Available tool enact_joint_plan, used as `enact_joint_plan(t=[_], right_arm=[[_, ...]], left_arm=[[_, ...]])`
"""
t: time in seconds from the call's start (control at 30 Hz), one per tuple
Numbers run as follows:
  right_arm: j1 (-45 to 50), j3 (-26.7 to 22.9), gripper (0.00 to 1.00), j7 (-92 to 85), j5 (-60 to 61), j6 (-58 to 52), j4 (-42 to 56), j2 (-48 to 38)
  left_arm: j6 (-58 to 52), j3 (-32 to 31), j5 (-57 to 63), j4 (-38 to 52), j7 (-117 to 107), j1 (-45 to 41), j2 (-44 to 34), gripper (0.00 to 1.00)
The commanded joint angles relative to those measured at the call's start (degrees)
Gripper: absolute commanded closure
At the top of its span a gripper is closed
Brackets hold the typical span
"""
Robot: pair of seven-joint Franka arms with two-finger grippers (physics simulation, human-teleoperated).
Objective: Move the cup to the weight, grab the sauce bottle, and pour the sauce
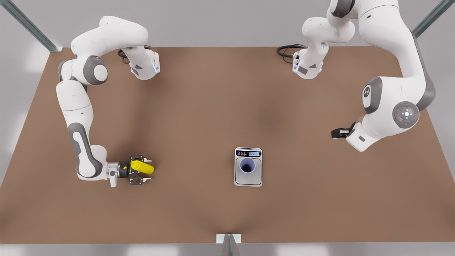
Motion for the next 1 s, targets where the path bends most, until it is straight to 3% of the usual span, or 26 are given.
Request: enact_joint_plan(t=[0.0, 0.97], right_arm=[[0.00, 0.00, 0.00, 0.00, 0.00, 0.00, 0.00, 0.00], [-0.62, -0.96, 0.00, 0.26, -0.97, 0.79, -1.32, -0.62]], left_arm=[[0.00, 0.00, 0.01, 0.00, 0.00, 0.02, 0.00, 0.00], [0.00, 0.00, 0.01, 0.00, 0.00, -0.07, 0.00, 0.00]])
